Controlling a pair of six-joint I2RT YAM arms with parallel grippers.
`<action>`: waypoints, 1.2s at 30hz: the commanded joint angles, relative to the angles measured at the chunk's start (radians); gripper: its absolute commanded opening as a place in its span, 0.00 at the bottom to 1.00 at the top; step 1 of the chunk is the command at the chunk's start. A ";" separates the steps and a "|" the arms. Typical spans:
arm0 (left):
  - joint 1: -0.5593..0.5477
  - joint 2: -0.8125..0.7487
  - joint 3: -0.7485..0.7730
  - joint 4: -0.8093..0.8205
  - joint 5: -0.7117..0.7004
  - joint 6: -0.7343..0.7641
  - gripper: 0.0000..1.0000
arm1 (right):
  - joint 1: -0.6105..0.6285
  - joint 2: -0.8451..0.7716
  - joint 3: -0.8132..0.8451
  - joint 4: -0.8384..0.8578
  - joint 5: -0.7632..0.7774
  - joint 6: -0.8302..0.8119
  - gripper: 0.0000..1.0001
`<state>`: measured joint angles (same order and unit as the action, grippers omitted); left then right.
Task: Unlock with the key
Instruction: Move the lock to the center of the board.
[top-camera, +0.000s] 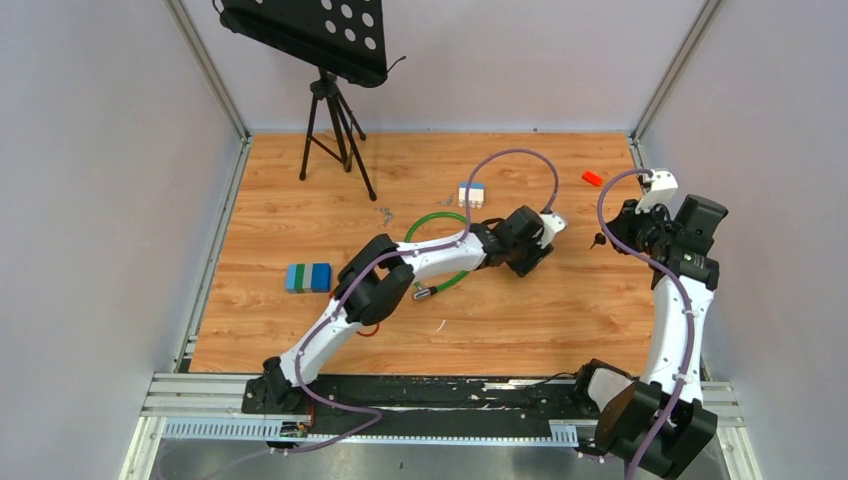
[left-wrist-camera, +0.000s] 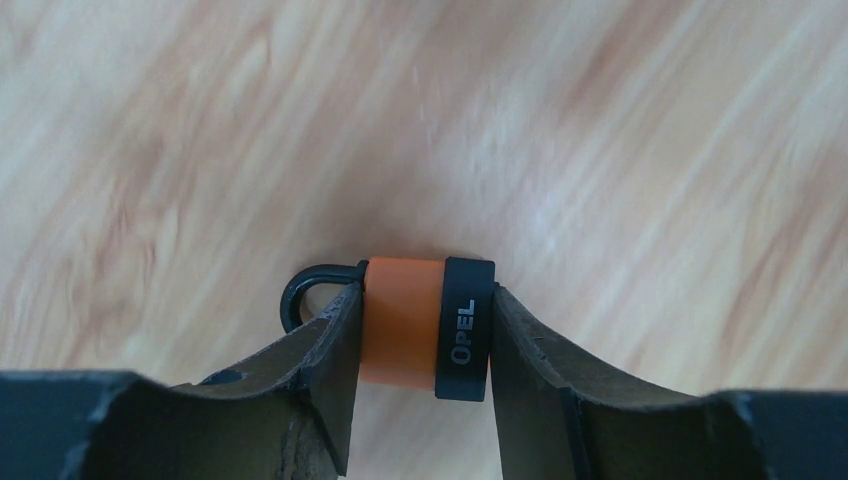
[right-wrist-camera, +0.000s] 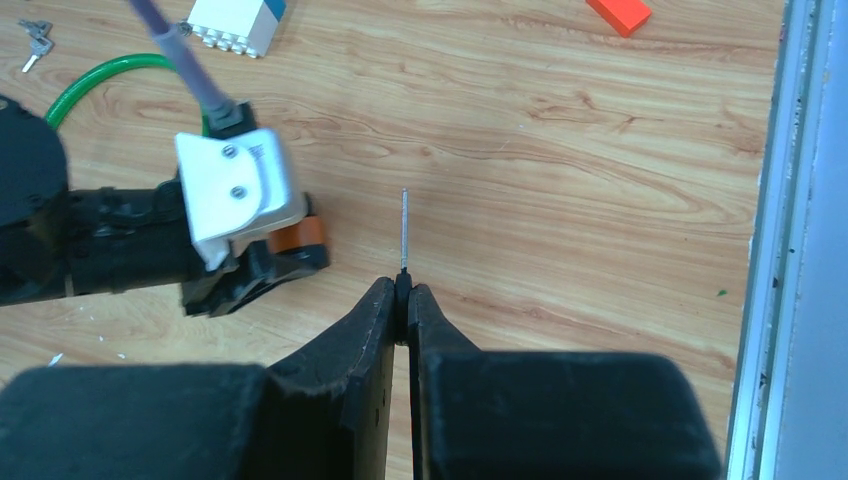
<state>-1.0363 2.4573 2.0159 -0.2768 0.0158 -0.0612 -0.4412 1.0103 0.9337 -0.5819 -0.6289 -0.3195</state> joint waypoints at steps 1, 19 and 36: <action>-0.004 -0.194 -0.246 -0.019 0.012 -0.033 0.43 | -0.004 0.004 0.006 0.014 -0.065 -0.019 0.00; -0.004 -0.587 -0.772 0.214 0.253 0.107 0.89 | 0.004 0.025 0.013 -0.045 -0.190 -0.083 0.00; 0.019 -0.435 -0.382 -0.588 0.441 1.109 0.95 | 0.006 0.028 0.015 -0.059 -0.219 -0.094 0.00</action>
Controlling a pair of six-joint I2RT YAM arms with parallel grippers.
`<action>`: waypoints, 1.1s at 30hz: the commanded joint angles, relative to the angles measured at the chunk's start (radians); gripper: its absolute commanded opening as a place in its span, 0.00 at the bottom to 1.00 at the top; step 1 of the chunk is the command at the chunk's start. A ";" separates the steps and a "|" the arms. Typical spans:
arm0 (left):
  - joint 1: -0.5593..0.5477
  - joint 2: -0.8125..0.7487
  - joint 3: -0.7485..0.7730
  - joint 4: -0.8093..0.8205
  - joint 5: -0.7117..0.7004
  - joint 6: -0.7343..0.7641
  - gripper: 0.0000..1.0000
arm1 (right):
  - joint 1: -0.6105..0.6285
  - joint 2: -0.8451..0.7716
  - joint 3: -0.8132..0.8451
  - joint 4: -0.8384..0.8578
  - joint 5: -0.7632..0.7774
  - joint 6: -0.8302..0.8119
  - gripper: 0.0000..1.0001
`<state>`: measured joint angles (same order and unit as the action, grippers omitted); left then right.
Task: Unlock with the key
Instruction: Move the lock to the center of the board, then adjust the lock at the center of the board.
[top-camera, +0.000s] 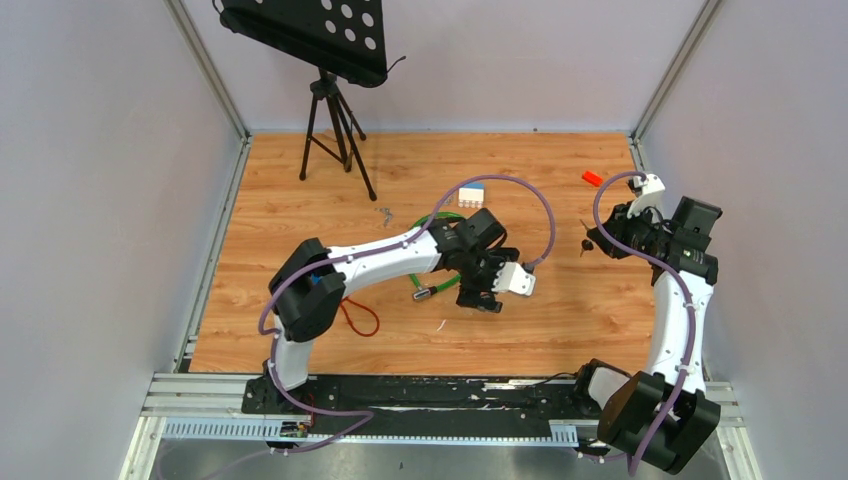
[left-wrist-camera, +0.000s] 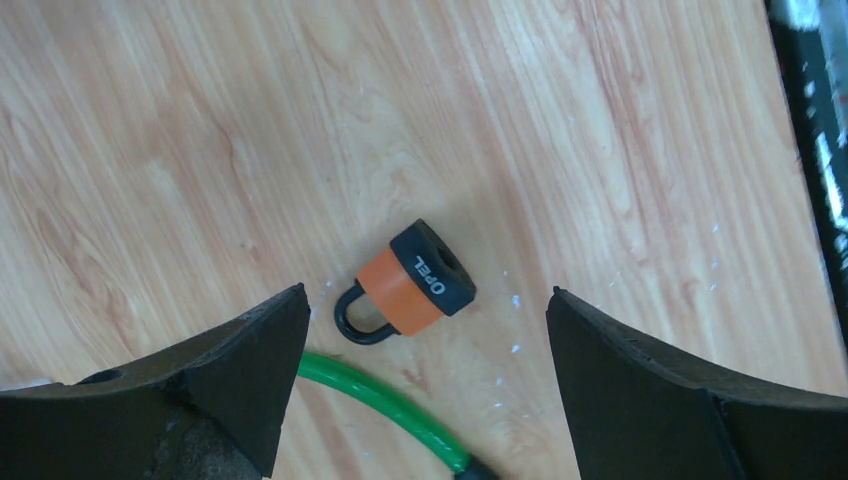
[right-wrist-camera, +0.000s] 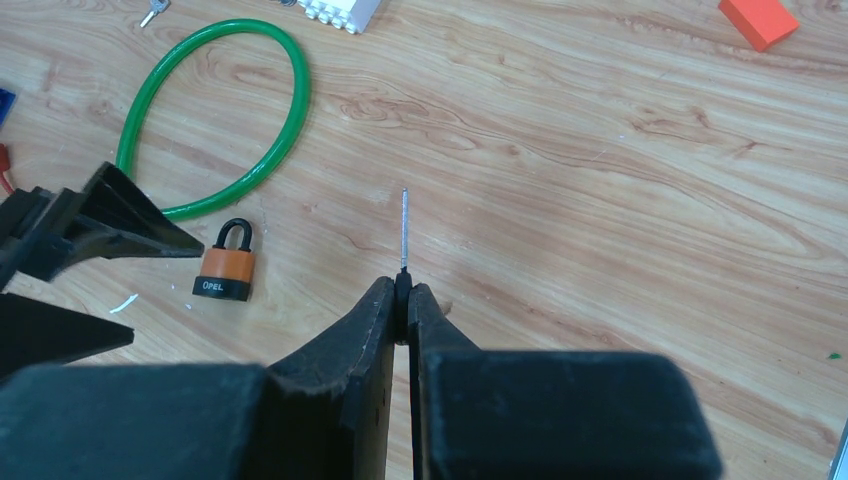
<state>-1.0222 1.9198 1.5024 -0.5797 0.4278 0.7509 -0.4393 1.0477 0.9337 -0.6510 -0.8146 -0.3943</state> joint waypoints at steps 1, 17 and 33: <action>0.004 0.120 0.175 -0.323 0.017 0.331 0.95 | 0.004 -0.009 0.015 0.009 -0.034 -0.020 0.00; 0.002 0.312 0.340 -0.429 -0.155 0.661 0.93 | 0.004 -0.003 0.014 -0.001 -0.036 -0.026 0.00; -0.025 0.302 0.303 -0.410 -0.128 0.604 0.74 | 0.005 0.003 0.014 -0.001 -0.037 -0.026 0.00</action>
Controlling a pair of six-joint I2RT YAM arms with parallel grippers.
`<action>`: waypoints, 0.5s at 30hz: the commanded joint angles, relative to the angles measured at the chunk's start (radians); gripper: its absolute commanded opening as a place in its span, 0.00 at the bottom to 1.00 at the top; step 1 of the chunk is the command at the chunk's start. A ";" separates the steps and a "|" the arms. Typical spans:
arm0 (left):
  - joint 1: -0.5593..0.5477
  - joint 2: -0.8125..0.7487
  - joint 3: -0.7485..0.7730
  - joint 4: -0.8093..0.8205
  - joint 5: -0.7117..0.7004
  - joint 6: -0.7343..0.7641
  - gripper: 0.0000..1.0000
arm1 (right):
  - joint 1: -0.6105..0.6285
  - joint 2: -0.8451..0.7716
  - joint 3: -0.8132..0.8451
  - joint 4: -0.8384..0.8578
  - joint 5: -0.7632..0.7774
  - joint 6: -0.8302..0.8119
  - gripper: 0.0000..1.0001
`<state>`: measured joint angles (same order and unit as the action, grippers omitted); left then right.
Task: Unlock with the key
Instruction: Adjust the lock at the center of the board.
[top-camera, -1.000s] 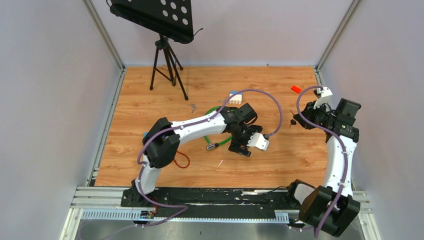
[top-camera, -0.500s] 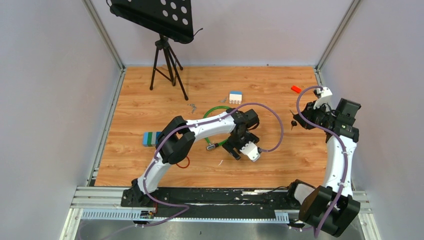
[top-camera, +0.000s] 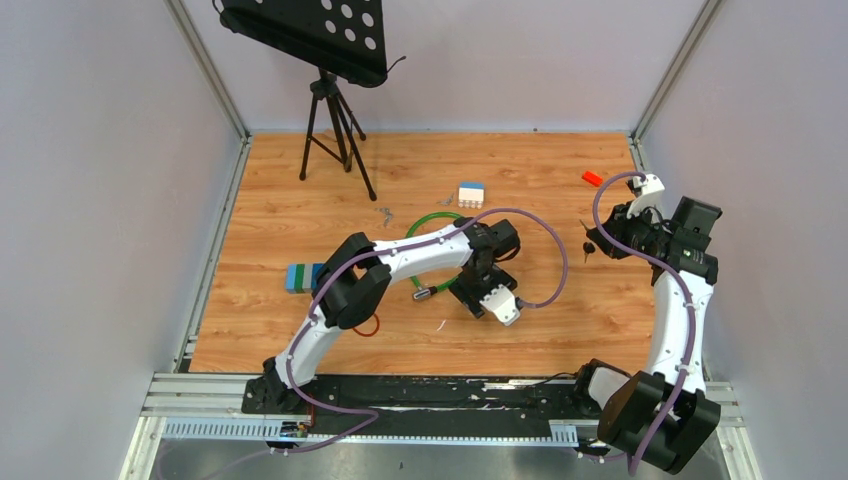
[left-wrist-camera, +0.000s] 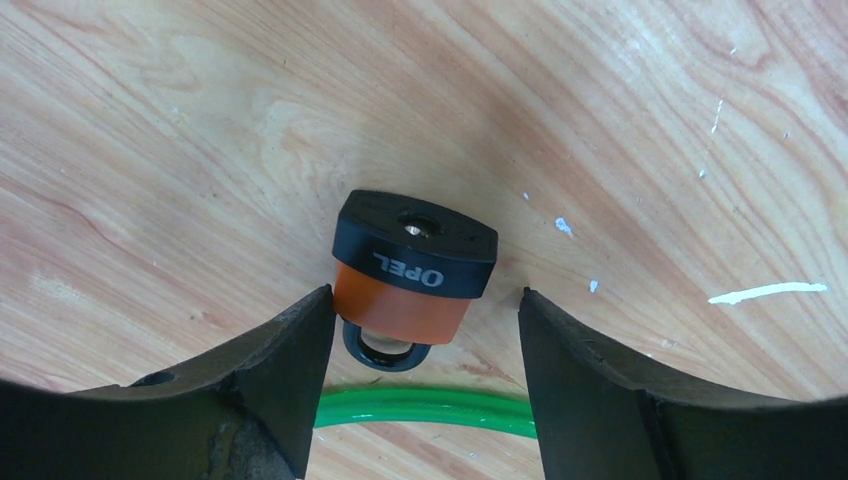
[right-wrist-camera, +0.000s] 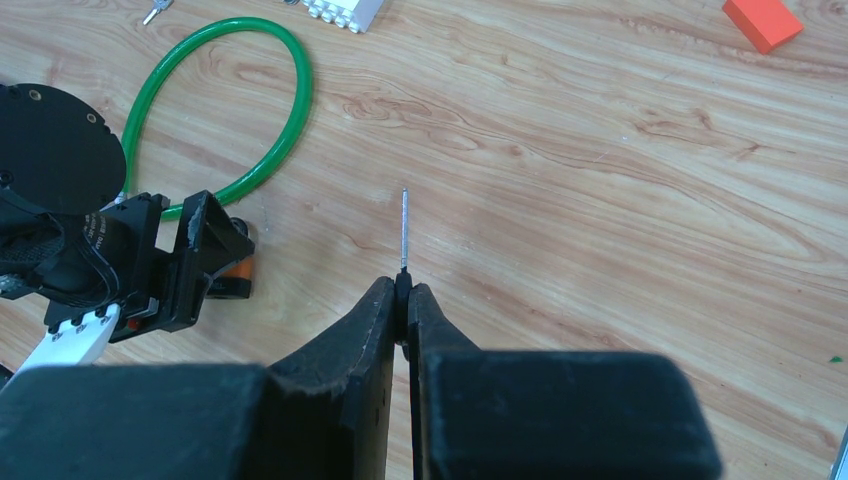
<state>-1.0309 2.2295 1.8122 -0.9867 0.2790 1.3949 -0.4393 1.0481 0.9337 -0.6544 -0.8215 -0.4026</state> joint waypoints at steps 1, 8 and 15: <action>-0.018 -0.010 -0.013 0.001 0.022 -0.051 0.72 | 0.005 0.003 0.014 0.003 -0.032 -0.018 0.00; -0.019 -0.014 -0.024 0.026 0.041 -0.141 0.63 | 0.005 0.006 0.016 -0.001 -0.040 -0.016 0.00; -0.020 -0.021 -0.034 0.043 0.041 -0.214 0.56 | 0.004 0.007 0.017 -0.003 -0.042 -0.013 0.00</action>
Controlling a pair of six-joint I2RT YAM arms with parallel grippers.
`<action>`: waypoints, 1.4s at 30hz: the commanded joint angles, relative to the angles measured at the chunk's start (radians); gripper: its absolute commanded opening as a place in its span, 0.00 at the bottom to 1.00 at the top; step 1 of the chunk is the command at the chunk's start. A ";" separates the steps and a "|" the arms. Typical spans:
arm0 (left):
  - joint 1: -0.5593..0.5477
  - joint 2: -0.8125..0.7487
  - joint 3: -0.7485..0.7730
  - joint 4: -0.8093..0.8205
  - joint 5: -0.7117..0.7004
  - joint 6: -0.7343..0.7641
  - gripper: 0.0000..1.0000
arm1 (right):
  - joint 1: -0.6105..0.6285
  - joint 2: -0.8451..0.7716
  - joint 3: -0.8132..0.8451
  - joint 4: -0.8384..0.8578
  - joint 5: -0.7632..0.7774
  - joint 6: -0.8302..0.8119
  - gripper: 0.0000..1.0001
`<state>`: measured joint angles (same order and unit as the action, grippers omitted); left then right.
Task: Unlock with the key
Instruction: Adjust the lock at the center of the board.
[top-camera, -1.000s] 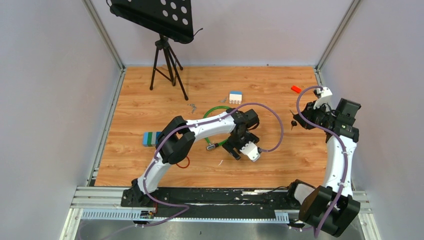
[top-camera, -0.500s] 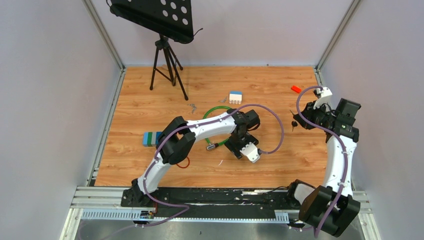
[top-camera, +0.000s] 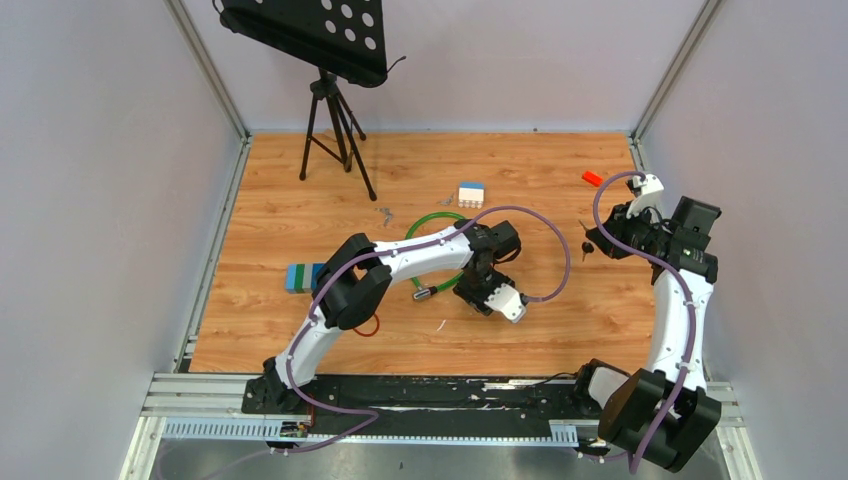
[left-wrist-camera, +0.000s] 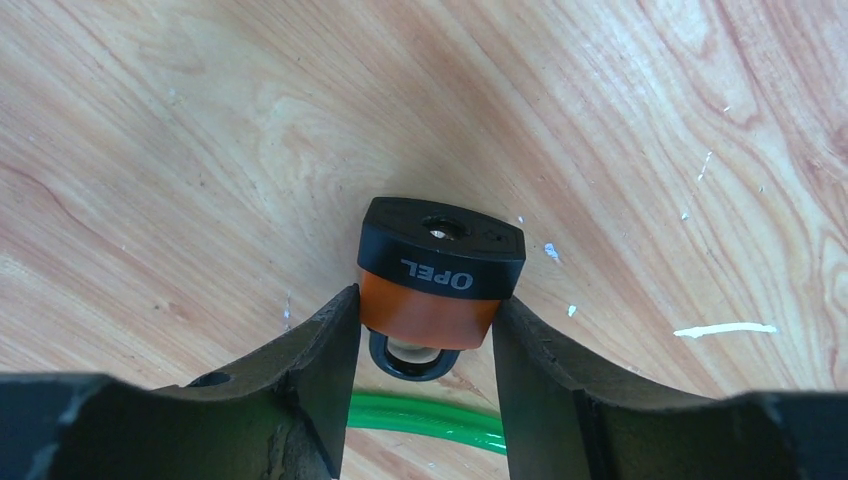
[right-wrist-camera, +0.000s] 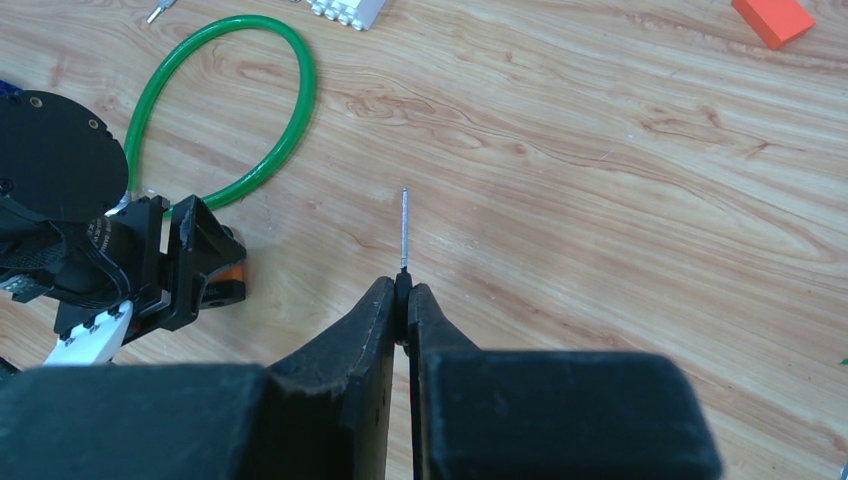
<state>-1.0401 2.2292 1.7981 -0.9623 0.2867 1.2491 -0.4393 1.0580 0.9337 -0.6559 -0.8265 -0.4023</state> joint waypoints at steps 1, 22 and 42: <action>-0.010 -0.022 -0.022 0.020 0.030 -0.082 0.56 | 0.004 -0.003 0.017 0.000 -0.039 -0.013 0.00; -0.002 -0.168 -0.166 0.206 -0.012 -0.304 0.77 | 0.004 -0.010 0.019 -0.003 -0.043 -0.009 0.00; 0.068 -0.320 -0.166 0.218 0.245 -0.530 0.74 | 0.004 -0.039 0.015 -0.001 -0.042 -0.001 0.00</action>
<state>-0.9897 1.8198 1.4830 -0.6144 0.4118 0.8196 -0.4393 1.0428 0.9337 -0.6746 -0.8398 -0.4015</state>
